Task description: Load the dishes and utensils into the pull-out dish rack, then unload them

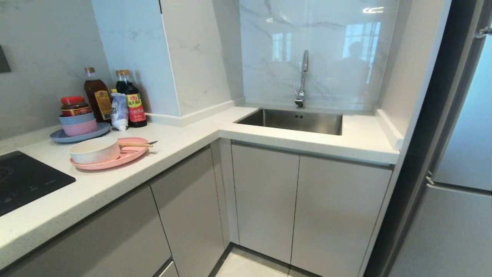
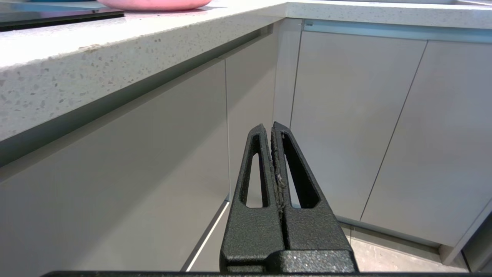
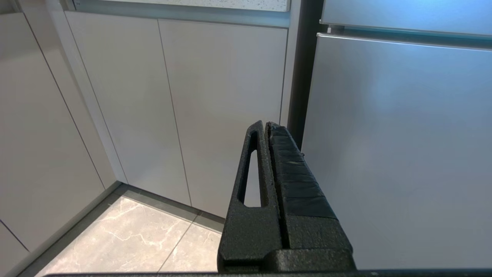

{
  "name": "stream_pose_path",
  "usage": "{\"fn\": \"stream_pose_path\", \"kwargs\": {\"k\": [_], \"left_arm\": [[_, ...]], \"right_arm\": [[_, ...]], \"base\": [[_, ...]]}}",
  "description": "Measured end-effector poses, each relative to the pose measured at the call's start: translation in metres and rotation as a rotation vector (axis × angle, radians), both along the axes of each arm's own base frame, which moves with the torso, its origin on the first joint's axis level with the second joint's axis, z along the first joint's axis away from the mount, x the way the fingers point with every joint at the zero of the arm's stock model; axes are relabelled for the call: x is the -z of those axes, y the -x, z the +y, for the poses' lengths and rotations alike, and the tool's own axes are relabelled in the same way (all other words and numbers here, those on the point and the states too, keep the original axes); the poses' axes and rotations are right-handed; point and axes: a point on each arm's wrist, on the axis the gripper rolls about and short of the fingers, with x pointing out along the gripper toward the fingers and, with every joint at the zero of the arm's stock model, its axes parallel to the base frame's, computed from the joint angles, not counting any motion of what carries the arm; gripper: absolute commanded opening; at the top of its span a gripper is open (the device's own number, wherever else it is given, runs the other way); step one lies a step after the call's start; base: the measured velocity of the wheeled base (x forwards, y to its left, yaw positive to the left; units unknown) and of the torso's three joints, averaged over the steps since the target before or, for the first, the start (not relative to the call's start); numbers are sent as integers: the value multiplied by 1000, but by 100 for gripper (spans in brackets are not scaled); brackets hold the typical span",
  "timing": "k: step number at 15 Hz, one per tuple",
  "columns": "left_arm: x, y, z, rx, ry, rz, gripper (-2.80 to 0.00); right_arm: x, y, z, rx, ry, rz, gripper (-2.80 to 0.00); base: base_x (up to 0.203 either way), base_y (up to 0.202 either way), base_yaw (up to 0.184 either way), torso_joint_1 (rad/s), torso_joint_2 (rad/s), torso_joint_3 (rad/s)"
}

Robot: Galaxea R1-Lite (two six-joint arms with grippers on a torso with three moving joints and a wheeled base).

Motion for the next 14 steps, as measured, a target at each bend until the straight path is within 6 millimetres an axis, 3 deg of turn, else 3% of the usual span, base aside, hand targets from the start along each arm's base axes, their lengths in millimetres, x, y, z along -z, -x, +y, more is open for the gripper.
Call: {"fn": "stream_pose_path", "kwargs": {"k": [14], "left_arm": [[0, 0, 0, 0, 0, 0, -280]], "right_arm": [[0, 0, 0, 0, 0, 0, -280]], "base": [[0, 0, 0, 0, 0, 0]]}}
